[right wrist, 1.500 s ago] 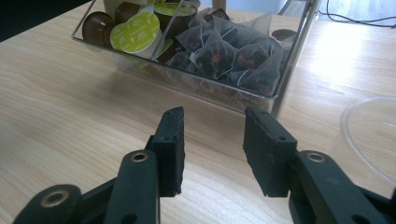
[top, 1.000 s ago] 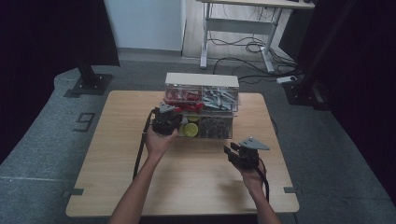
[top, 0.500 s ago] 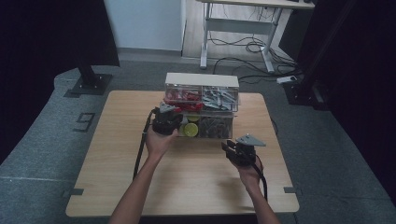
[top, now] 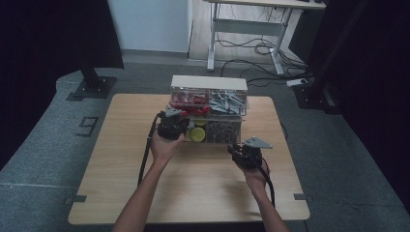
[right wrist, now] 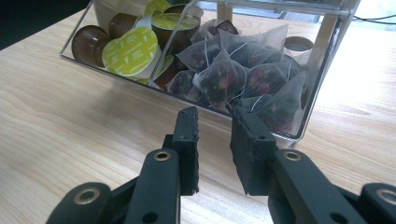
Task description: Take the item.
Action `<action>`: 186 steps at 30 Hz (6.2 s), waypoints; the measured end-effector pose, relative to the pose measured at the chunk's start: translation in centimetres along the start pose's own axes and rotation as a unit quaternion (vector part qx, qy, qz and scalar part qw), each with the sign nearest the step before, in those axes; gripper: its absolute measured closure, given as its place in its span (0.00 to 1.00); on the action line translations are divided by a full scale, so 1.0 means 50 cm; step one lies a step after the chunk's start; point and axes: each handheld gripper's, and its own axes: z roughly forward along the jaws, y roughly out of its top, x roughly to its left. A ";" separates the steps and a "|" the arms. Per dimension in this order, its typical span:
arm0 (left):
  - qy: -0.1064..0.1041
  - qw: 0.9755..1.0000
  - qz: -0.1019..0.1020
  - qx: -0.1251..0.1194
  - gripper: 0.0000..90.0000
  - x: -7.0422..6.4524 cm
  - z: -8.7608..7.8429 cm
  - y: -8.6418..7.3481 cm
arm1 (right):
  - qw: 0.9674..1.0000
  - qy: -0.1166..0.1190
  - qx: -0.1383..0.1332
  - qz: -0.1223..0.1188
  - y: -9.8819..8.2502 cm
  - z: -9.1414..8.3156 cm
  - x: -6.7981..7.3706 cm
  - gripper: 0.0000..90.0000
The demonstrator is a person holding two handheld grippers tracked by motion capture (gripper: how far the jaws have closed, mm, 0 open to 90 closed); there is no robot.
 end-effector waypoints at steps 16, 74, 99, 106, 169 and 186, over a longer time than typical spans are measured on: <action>0.001 1.000 0.000 0.000 1.00 -0.001 0.000 0.000 | 1.000 -0.010 -0.002 -0.009 0.017 0.021 -0.002 0.80; -0.006 1.000 -0.004 -0.006 1.00 0.000 0.002 -0.001 | 0.999 -0.044 0.004 -0.009 0.040 0.109 -0.008 0.74; -0.007 1.000 -0.003 -0.006 1.00 -0.001 0.003 -0.002 | 0.999 -0.037 0.007 -0.031 0.058 0.130 -0.012 0.99; -0.006 1.000 -0.001 -0.007 1.00 -0.002 0.003 -0.002 | 0.999 -0.030 0.002 -0.034 0.063 0.116 -0.011 0.99; -0.004 1.000 -0.009 -0.007 1.00 -0.003 0.002 -0.005 | 0.997 -0.036 -0.068 -0.024 0.075 -0.049 -0.066 0.99; -0.005 1.000 -0.007 -0.007 1.00 -0.006 0.005 -0.004 | 0.996 -0.049 -0.074 -0.015 0.067 -0.074 -0.094 0.99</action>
